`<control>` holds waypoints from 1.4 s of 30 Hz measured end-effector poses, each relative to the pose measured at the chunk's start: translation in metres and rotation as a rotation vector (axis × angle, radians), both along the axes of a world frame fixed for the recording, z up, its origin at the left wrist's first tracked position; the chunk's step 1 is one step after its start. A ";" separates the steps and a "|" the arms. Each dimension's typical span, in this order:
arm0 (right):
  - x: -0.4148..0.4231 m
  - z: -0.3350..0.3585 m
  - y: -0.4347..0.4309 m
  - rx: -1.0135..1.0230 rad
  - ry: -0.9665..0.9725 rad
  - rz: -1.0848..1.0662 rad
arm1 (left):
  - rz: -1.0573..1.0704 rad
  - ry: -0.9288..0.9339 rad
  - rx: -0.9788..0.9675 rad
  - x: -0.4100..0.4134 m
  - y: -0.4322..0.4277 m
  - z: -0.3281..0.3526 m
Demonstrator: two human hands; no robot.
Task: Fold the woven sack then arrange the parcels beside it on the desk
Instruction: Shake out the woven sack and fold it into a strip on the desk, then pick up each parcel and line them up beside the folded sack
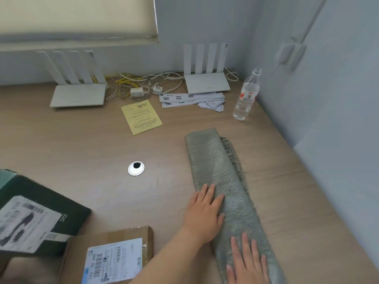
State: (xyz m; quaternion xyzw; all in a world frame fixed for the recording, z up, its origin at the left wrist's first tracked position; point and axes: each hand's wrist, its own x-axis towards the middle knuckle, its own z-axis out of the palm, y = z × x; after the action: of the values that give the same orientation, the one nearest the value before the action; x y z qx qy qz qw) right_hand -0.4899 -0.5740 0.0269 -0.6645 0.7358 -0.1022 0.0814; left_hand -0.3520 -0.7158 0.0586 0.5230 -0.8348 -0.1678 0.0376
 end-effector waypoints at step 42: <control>0.246 0.107 0.182 0.441 -1.328 -0.862 | 0.348 0.358 0.556 0.301 0.291 0.130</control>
State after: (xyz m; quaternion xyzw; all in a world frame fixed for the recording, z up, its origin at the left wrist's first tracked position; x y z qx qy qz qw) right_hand -0.2434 -0.3916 0.1334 -0.0933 0.7282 -0.3495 0.5821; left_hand -0.0510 -0.4251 0.1887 0.6096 -0.6364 -0.4679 0.0675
